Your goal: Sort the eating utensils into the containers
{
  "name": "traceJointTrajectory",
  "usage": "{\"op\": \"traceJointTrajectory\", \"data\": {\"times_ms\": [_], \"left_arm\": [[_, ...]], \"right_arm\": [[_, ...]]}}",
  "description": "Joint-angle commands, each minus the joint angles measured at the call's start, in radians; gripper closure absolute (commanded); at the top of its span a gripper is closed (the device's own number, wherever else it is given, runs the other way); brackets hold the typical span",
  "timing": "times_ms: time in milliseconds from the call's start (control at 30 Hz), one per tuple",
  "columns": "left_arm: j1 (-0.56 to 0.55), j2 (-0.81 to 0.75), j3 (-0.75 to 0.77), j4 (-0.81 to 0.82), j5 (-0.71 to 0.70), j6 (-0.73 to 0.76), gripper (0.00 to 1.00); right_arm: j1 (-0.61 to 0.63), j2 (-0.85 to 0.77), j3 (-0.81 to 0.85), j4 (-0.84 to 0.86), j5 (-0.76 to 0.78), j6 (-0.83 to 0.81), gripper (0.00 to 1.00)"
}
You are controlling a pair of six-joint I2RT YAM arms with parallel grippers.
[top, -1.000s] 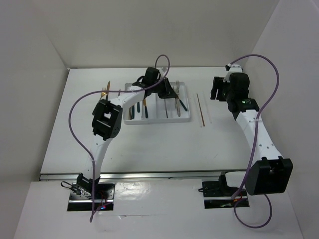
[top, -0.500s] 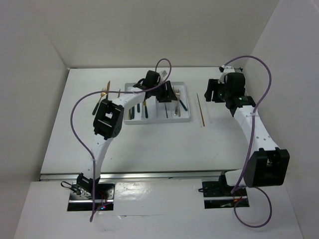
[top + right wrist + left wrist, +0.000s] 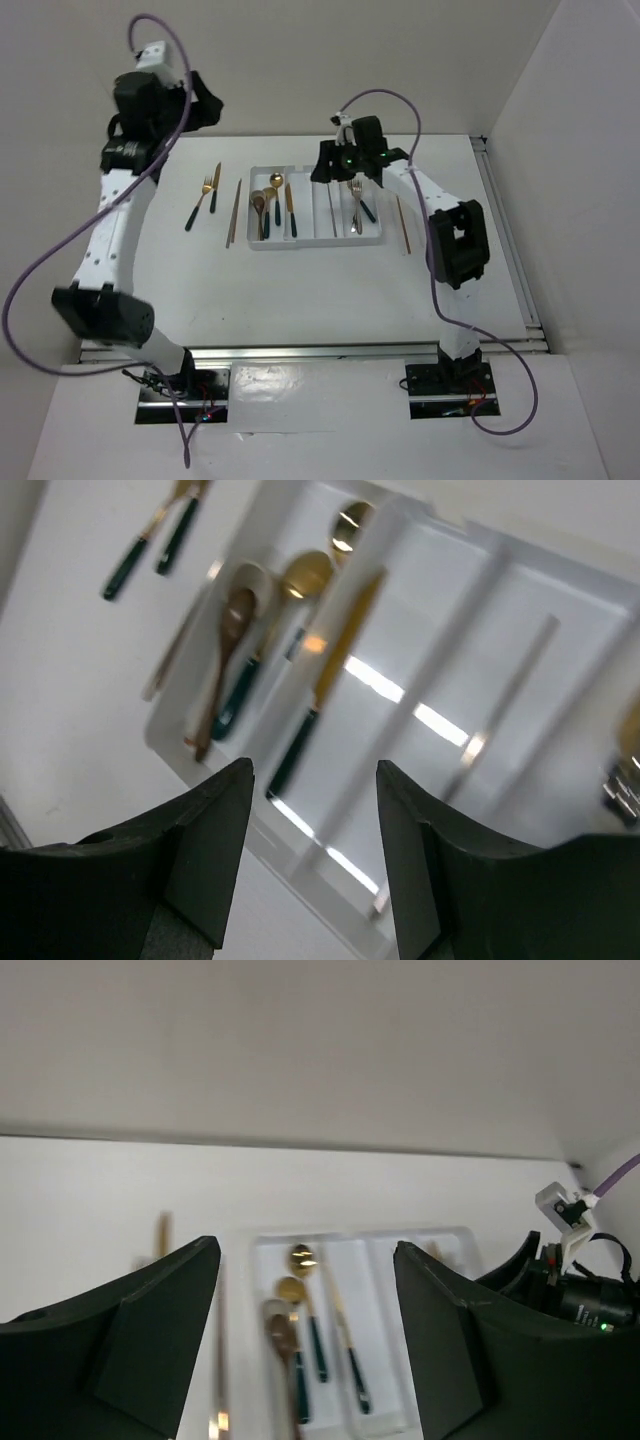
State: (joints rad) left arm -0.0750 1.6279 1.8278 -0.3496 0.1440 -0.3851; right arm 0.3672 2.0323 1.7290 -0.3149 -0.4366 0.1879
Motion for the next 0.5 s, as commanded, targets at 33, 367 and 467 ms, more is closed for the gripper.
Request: {"op": "traceJointTrajectory", "data": {"times_ms": [33,367,467], "left_arm": [[0.099,-0.157,-0.178,-0.058,-0.107,0.158,0.17],[0.192,-0.137,-0.363,-0.204,-0.041,0.158,0.21],[0.158,-0.074,-0.374,-0.192,-0.041,0.158,0.21]], "right_arm": [[0.093,0.164,0.257,0.024,-0.074,0.085,0.4],[0.003,0.045,0.137,-0.026,0.131,0.027,0.42],[-0.086,-0.113,-0.041,-0.026,0.18,-0.054,0.42]]}}
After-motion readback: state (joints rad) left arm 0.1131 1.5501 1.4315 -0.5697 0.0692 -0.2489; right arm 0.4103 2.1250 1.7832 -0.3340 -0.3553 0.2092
